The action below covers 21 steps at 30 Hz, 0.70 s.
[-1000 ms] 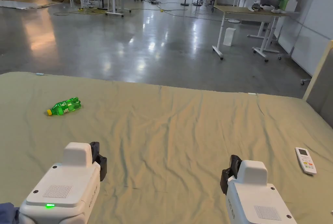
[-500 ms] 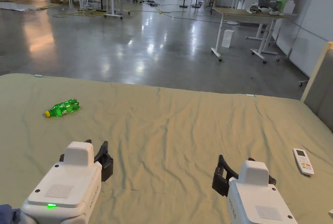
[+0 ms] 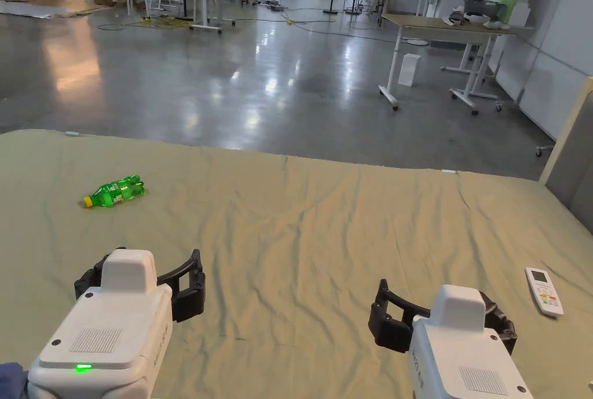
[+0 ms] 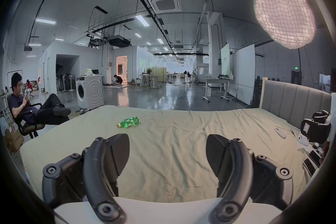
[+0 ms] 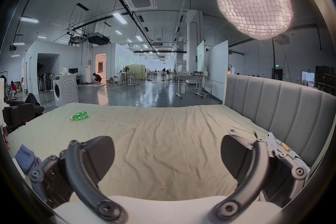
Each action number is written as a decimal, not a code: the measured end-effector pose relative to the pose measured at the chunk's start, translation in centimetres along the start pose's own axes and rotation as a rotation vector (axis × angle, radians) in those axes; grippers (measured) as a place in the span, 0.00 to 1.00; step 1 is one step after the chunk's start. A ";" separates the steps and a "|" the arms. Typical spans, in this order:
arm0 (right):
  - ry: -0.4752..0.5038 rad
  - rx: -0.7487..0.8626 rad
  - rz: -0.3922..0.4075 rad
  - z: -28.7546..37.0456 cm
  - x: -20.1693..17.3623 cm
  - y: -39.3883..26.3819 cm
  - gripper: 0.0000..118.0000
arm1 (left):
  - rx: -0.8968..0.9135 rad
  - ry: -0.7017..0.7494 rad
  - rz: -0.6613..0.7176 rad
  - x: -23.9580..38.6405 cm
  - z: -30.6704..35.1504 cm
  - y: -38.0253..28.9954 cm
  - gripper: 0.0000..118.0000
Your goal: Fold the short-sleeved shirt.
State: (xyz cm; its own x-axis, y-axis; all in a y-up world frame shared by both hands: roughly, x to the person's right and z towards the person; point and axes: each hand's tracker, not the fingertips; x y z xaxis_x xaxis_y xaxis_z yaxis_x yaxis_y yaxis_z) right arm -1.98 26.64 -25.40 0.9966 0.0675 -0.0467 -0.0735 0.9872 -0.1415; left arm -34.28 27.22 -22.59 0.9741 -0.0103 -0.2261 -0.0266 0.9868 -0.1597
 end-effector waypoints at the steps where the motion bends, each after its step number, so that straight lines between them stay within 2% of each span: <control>1: 0.005 0.004 0.001 0.0 -0.1 0.0 1.00 | 0.000 -0.008 0.008 -0.1 0.0 0.0 0.79; 5: 0.042 0.016 0.003 0.1 -0.2 0.5 1.00 | 0.005 -0.032 0.016 -0.3 0.2 0.0 0.79; 8: 0.080 -0.006 -0.025 -0.3 -0.2 0.6 1.00 | 0.003 -0.038 0.019 -0.4 -0.1 0.1 0.79; 14: 0.014 -0.012 0.044 -0.5 -1.3 1.3 1.00 | 0.009 -0.035 0.012 -0.2 0.0 0.2 0.80; 21: 0.020 -0.058 0.003 -0.9 -1.6 1.5 1.00 | 0.055 -0.055 -0.033 -0.1 0.2 -0.4 0.79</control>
State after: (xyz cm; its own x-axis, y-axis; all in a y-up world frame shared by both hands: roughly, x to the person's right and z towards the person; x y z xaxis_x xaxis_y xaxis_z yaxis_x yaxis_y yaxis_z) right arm -3.74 27.89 -26.42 0.9955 0.0671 -0.0666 -0.0791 0.9769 -0.1986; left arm -34.29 26.82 -22.35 0.9852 -0.0352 -0.1677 0.0163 0.9935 -0.1127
